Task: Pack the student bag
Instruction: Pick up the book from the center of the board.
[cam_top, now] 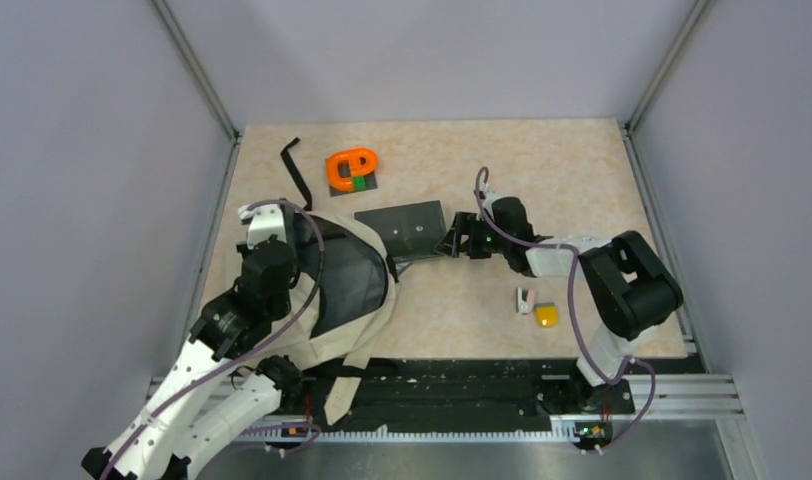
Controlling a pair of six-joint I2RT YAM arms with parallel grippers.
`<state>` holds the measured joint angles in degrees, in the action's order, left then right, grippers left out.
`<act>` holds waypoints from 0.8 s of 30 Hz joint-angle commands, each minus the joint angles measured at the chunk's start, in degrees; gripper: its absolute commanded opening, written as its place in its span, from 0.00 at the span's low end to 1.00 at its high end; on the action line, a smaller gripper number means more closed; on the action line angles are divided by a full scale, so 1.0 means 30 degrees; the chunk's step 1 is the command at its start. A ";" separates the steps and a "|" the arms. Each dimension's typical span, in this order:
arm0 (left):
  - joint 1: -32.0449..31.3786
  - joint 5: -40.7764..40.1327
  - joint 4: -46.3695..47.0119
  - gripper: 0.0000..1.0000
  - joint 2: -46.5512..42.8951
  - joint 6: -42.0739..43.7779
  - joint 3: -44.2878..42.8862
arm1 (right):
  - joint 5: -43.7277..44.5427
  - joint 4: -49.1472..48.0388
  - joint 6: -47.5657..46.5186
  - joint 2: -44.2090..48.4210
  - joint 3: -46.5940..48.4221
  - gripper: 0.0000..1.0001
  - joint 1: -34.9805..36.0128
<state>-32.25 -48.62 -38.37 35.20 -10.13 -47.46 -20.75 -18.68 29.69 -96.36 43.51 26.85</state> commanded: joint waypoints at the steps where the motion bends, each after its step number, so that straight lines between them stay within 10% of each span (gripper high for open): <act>1: 0.0162 0.0266 0.1507 0.00 0.0287 0.0038 -0.0212 | -0.2002 -0.3598 0.1835 -0.0945 -0.0058 0.77 -0.0103; 14: 0.0204 0.0502 0.1771 0.00 -0.0065 0.0154 -0.0033 | -0.3266 -0.6519 0.4092 -0.4134 0.1326 0.68 -0.0095; 24: 0.0219 0.0998 0.1970 0.00 0.0033 0.0268 0.0067 | -0.2677 -0.8373 0.5482 -0.3956 0.0700 0.32 -0.0539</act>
<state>-31.94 -45.80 -37.23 35.86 -10.09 -47.42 -28.97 -36.07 44.01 -109.36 45.84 26.28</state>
